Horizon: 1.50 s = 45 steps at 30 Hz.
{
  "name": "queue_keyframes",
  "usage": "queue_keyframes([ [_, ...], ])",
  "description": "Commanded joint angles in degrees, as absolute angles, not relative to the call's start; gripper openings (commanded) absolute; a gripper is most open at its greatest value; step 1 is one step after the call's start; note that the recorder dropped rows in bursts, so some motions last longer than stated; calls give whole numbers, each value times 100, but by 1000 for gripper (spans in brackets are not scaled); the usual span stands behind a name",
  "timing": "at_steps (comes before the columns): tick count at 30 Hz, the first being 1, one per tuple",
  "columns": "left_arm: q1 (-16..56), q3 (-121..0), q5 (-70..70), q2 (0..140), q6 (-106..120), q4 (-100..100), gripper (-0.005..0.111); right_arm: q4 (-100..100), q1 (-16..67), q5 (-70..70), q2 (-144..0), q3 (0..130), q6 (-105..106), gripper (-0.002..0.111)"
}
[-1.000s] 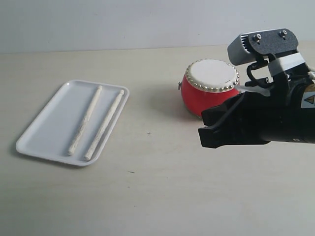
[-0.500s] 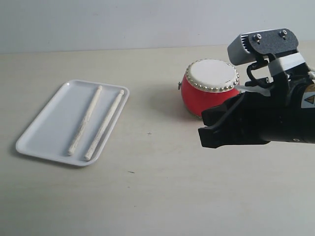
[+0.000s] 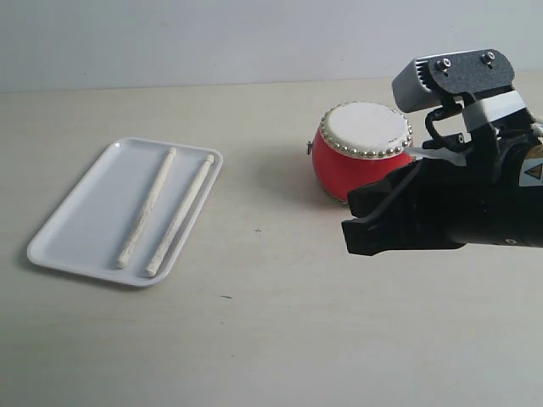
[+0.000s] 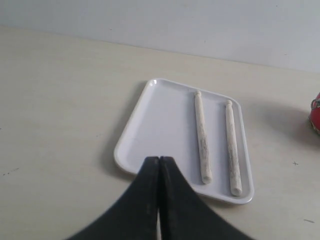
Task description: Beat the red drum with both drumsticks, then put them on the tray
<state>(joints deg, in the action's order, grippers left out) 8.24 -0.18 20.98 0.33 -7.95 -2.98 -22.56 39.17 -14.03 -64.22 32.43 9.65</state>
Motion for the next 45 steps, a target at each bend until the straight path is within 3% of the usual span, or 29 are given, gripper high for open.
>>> queue_keyframes([
  [1,799,0,2058,0,-779,-343,0,-2246,3900,-1363,-6403,3226,990,0],
  [39,799,0,2058,0,-779,-343,0,-2246,3900,-1363,-6391,3226,991,0],
  [45,799,0,2058,0,-779,-343,0,-2047,3883,-1285,-5312,3226,1096,0],
])
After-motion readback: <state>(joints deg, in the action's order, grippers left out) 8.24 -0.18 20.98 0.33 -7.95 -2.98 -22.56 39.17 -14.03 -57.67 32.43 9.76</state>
